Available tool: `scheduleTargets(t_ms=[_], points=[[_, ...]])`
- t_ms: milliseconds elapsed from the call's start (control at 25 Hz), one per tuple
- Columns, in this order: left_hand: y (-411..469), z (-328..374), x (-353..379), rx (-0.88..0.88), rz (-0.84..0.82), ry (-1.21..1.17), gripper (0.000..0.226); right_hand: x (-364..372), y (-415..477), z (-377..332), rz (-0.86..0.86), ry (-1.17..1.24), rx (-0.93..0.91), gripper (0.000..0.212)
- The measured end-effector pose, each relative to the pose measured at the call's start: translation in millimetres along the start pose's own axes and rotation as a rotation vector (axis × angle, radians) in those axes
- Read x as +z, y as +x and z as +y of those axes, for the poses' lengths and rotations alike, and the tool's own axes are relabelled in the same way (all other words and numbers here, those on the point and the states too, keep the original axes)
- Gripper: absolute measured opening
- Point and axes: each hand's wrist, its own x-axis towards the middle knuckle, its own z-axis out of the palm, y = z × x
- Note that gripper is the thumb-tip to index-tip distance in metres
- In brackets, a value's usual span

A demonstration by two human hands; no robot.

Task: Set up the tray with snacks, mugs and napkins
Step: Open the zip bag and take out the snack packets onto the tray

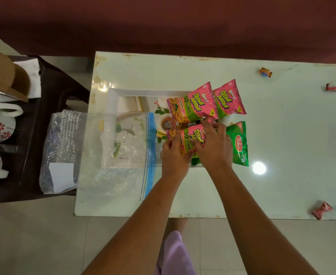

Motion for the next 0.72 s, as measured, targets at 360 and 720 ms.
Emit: scheduleTargets(t_ms=[360, 720], points=[[-36.0, -13.4, -70.5, 0.211, 0.426, -0.026, 0.055, 10.2, -36.7, -47.2, 0.143, 0.049, -0.033, 0.047], [-63.9, -90.6, -143.6, 0.009, 0.420, 0.236, 0.059, 75.9, -85.1, -110.4, -0.343, 0.692, 0.349, 0.052]])
